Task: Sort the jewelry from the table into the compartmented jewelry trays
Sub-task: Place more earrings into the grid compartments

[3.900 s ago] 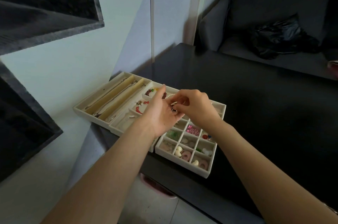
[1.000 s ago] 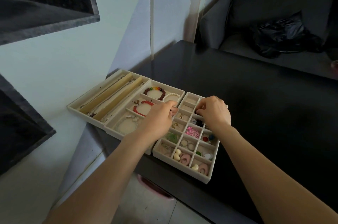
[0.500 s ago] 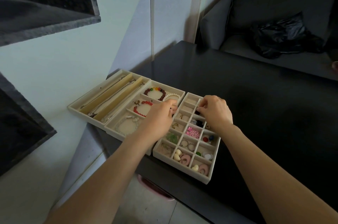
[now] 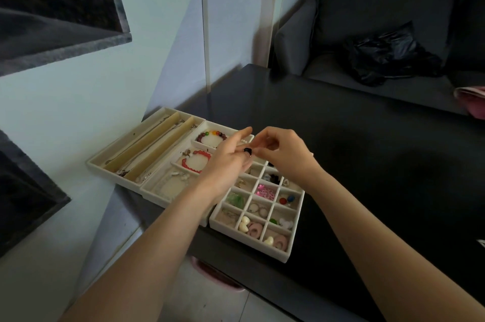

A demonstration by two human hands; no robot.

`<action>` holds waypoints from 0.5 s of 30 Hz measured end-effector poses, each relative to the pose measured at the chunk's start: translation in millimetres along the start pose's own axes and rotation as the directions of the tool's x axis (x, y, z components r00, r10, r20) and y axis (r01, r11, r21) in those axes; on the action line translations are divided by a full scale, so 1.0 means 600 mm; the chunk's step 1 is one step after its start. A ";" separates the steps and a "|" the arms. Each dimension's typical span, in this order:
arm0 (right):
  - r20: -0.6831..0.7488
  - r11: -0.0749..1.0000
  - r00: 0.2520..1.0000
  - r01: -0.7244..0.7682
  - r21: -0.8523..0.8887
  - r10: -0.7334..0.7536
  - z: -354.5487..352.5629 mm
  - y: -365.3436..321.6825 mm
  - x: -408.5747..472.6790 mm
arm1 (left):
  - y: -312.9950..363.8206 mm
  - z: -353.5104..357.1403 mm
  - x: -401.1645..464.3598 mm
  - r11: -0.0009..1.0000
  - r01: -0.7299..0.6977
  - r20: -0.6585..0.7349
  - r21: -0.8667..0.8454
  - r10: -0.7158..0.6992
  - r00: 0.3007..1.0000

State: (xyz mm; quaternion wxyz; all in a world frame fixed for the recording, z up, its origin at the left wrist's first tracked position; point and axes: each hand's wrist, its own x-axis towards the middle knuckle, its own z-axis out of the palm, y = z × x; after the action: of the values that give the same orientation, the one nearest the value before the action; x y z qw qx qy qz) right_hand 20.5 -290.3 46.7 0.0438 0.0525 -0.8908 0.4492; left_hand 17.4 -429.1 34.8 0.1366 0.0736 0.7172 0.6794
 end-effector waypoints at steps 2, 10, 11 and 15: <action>-0.006 1.000 1.000 0.012 0.018 -0.011 0.001 0.001 -0.002 | 0.003 0.001 -0.001 0.998 0.015 0.021 -0.058 -0.013 1.000; -0.013 0.987 0.998 -0.061 0.150 0.064 -0.010 0.011 -0.002 | 0.007 0.005 0.000 0.995 0.003 0.014 0.097 -0.004 1.000; -0.014 0.973 0.994 -0.103 0.207 0.108 -0.013 0.014 0.000 | 0.009 0.001 0.001 0.988 -0.009 -0.013 0.156 0.011 1.000; -0.006 0.942 0.981 -0.186 0.278 0.196 -0.020 0.022 0.001 | 0.004 -0.012 0.005 0.931 -0.012 -0.112 0.365 0.057 0.992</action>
State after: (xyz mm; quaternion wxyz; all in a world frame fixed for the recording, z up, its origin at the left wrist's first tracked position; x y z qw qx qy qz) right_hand 18.7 -272.6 43.4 0.0071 -0.0359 -0.8196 0.5718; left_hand 12.3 -435.1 37.0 0.0648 0.0689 0.8360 0.5405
